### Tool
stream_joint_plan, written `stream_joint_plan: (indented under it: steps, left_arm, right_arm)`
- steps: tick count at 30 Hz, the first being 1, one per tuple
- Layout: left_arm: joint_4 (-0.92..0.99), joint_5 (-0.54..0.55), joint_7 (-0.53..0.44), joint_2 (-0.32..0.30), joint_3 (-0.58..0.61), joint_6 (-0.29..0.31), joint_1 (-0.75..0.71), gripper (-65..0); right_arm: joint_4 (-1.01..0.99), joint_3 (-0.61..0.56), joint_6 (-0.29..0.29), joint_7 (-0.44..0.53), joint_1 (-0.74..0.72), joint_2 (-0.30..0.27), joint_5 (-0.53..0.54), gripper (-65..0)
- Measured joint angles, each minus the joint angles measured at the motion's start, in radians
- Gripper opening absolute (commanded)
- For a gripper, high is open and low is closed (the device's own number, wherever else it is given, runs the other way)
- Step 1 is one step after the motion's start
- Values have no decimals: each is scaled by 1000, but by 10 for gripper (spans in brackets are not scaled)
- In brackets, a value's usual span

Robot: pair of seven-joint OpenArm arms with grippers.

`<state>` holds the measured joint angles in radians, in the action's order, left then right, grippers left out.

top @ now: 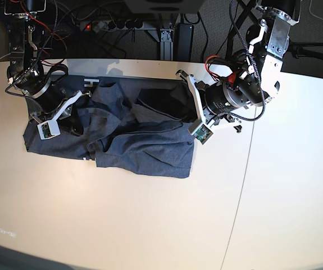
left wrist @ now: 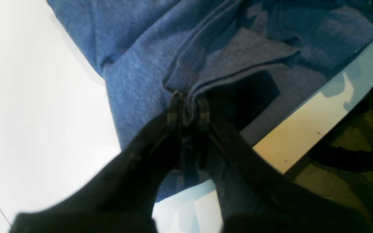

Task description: Fold the T-shirt properly

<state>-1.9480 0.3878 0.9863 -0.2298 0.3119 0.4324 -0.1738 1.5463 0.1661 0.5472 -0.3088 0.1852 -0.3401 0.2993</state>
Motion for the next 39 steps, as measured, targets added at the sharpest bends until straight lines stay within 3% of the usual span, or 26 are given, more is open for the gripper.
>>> stream_joint_plan:
  steps: [1, 4, 12, 15, 18, 23, 27, 37, 38, 39]
  left_arm:
    - [0, -1, 1, 0, 0, 21, 0, -650]
    - [0, 7, 0, 0, 0, 56, 0, -650]
    - [0, 26, -16, 3, 0, 60, 57, -650]
    - [0, 84, 23, 50, 0, 79, 53, -650]
    - [0, 148, 30, 89, 61, 133, 39, -650]
    - [0, 117, 34, 144, 227, 137, 39, -650]
    - [0, 60, 35, 152, 318, 137, 44, -650]
    - [0, 39, 34, 153, 356, 137, 47, -650]
    - [0, 39, 34, 153, 356, 137, 47, -641]
    - [0, 39, 34, 152, 356, 137, 47, -554]
  right_arm:
    - [0, 0, 0, 0, 0, 0, 0, -650]
    - [0, 0, 0, 0, 0, 0, 0, -650]
    - [0, 0, 0, -1, 0, 0, 0, -650]
    - [0, 0, 0, 0, 0, 0, 0, -650]
    - [0, 0, 0, -3, 0, 0, 0, -650]
    - [0, 0, 0, -3, 0, 0, 0, -650]
    - [0, 0, 0, -3, 0, 0, 0, -650]
    - [0, 0, 0, -3, 0, 0, 0, -650]
    - [0, 0, 0, -3, 0, 0, 0, -650]
    - [0, 0, 0, -3, 0, 0, 0, -650]
